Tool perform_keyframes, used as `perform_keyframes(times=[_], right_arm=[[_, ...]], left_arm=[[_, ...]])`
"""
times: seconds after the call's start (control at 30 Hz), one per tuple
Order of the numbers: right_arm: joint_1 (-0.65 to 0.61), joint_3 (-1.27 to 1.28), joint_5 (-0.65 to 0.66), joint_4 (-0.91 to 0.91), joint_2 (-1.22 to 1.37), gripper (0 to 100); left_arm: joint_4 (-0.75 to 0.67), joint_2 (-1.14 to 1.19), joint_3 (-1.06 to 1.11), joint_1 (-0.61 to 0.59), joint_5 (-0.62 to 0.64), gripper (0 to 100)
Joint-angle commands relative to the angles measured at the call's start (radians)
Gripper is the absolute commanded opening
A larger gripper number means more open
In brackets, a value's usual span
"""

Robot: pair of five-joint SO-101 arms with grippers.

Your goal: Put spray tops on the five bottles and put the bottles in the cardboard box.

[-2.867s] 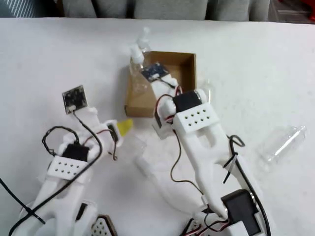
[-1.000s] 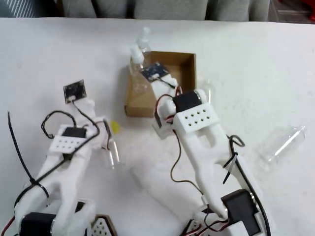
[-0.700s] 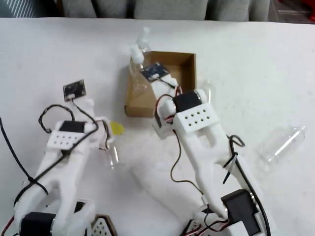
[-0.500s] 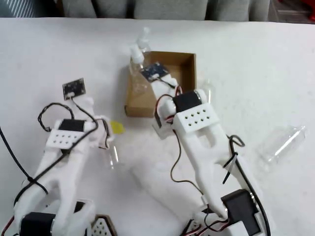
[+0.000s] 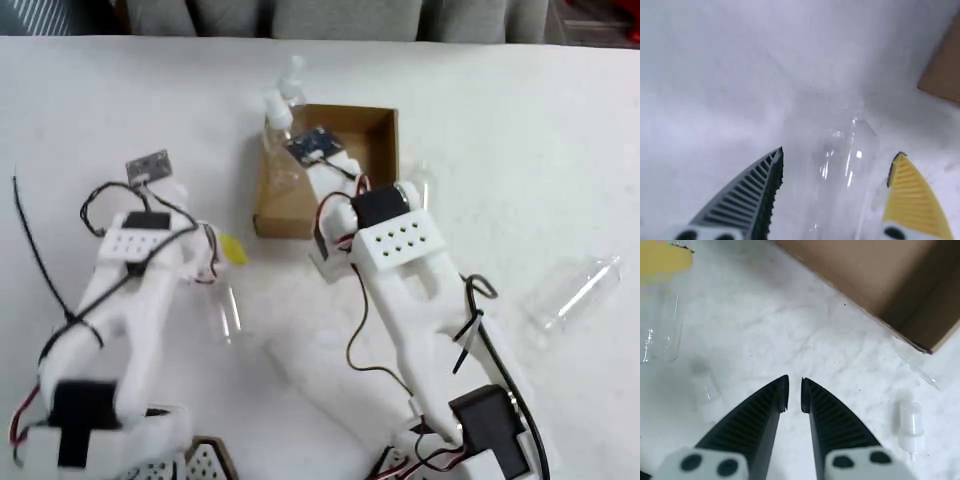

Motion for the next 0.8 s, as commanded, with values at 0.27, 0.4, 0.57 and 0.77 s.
perform_keyframes(times=[0.27, 0.4, 0.57, 0.77], right_arm=[[0.013, -0.006, 0.014, -0.010, -0.038, 2.7], [0.013, -0.006, 0.014, -0.010, -0.038, 2.7], [0.013, -0.006, 0.014, -0.010, -0.038, 2.7], [0.013, -0.006, 0.014, -0.010, -0.038, 2.7]], left_arm=[[0.123, 0.159, -0.164, -0.016, -0.014, 33], [0.118, 0.165, -0.169, -0.015, -0.014, 33], [0.118, 0.166, -0.166, 0.025, -0.049, 33], [0.084, 0.231, -0.186, 0.054, -0.084, 18]])
